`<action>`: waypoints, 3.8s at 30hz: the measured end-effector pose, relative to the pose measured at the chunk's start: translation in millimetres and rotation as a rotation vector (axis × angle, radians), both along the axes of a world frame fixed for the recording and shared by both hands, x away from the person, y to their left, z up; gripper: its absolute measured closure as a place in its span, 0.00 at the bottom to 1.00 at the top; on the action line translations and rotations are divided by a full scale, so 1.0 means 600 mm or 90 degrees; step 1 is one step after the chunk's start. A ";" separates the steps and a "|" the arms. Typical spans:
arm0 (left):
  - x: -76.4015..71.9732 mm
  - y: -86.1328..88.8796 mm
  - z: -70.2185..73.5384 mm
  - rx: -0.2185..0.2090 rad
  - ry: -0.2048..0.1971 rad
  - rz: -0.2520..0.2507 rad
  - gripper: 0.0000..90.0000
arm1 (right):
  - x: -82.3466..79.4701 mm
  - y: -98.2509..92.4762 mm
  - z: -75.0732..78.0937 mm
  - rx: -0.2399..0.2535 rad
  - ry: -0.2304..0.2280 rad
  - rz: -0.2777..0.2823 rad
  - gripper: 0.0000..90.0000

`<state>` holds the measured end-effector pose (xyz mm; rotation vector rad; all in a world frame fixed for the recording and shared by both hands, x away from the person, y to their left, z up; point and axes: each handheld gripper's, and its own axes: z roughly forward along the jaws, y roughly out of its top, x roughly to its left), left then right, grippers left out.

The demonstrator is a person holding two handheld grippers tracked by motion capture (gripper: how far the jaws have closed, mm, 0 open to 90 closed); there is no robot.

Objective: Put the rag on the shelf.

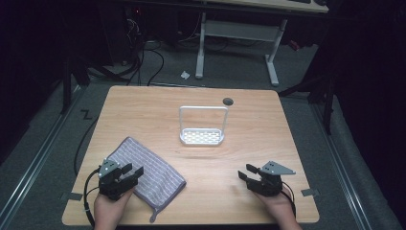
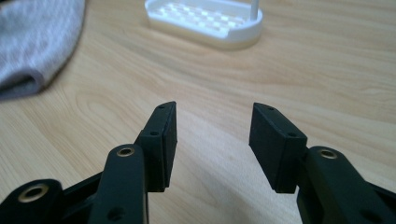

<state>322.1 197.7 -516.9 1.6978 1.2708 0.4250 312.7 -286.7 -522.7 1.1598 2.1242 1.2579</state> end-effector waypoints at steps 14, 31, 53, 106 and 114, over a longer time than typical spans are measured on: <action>0.001 0.001 -0.010 0.020 0.031 -0.019 0.51 | 0.003 0.001 -0.013 -0.019 0.026 -0.010 0.60; -0.062 -0.056 -0.031 0.135 0.068 -0.118 0.91 | 0.021 0.166 -0.003 -0.063 0.020 0.137 0.89; -0.061 -0.054 -0.035 0.114 0.065 -0.126 0.90 | 0.042 0.318 -0.028 -0.111 0.044 0.248 0.99; -0.094 -0.165 -0.035 0.041 0.081 -0.337 0.80 | -0.056 0.162 -0.024 -0.136 0.056 0.156 0.99; -0.007 -0.211 -0.021 0.046 0.022 -0.298 0.75 | -0.034 0.138 -0.013 -0.099 0.063 0.128 0.92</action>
